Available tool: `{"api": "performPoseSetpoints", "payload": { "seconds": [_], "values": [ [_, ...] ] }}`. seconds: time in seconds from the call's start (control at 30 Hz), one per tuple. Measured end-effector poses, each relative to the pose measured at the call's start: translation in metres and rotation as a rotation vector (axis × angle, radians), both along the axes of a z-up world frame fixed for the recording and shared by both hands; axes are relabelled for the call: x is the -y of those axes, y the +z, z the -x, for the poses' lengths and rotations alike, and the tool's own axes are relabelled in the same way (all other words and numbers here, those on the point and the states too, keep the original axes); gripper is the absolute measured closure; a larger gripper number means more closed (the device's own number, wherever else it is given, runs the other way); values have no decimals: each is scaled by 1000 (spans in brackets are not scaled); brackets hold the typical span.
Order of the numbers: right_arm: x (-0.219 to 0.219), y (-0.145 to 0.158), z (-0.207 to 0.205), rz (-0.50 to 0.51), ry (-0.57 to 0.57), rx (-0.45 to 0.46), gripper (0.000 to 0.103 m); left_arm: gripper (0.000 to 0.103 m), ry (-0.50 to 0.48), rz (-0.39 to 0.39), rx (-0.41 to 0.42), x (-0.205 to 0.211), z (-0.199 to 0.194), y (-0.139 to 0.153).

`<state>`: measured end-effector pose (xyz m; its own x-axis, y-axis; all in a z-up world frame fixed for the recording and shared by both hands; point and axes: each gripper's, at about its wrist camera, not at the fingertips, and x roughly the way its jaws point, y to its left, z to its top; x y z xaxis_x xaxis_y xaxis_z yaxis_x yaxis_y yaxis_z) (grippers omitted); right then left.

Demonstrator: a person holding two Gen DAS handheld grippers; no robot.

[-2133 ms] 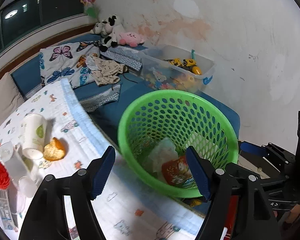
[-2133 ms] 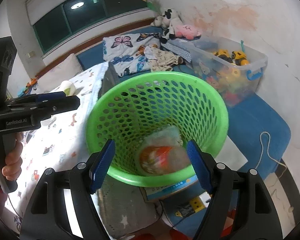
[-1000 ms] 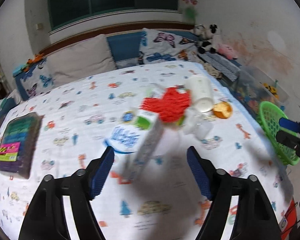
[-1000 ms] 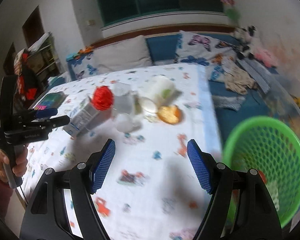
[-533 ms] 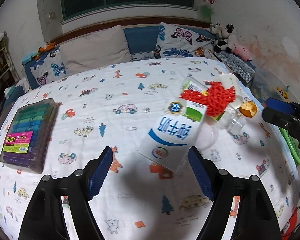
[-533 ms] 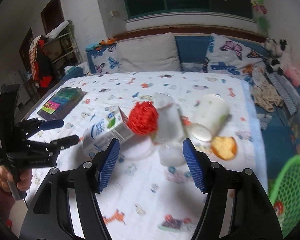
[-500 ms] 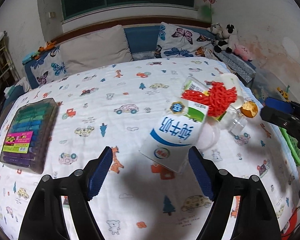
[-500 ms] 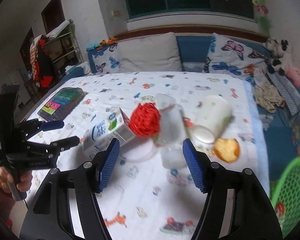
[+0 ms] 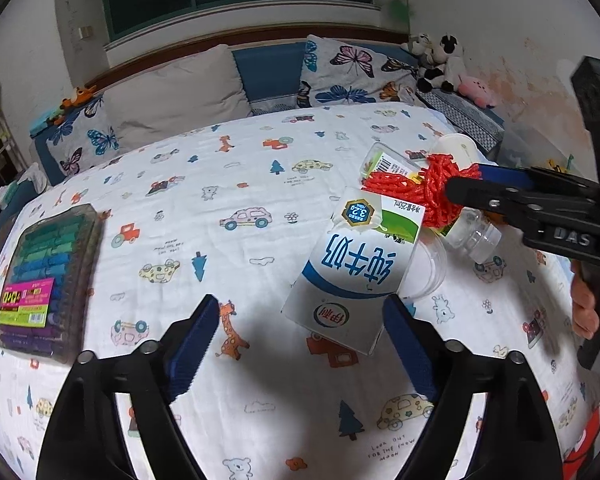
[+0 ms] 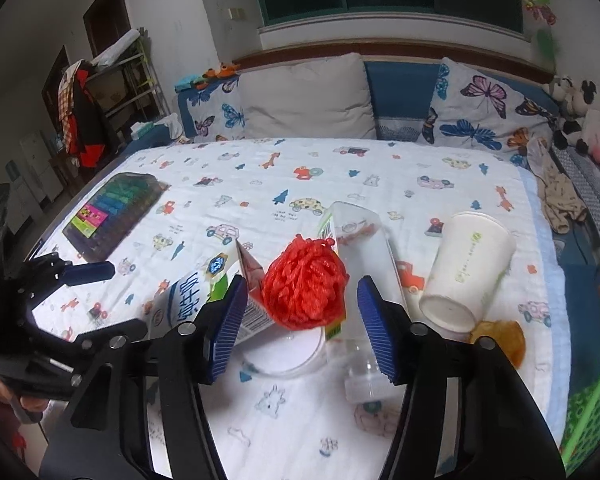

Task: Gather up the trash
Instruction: 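Move both tools back to the bed and grasp the red mesh net with the right tool, then grasp the white milk carton with the left tool while the right tool holds the red net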

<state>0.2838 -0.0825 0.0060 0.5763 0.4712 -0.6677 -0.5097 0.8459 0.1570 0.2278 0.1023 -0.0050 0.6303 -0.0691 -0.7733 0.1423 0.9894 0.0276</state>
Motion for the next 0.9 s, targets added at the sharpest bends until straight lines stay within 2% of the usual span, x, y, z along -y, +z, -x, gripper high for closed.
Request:
{"api": "performPoseSetpoints", "payload": {
  "seconds": [0.3, 0.6, 0.83, 0.9],
  "values": [
    [2, -5, -2, -11, 10, -17, 63, 17, -63, 5, -25, 11, -14, -9],
    [24, 11, 10, -47, -10, 21, 66, 15, -95, 47, -62, 21, -36, -17],
    [47, 23, 22, -79, -40, 44, 65, 15, -124, 19, -69, 34, -44, -26],
    [55, 25, 25, -87, -55, 46, 65, 20, -122, 25, -70, 33, -46, -27]
  ]
}}
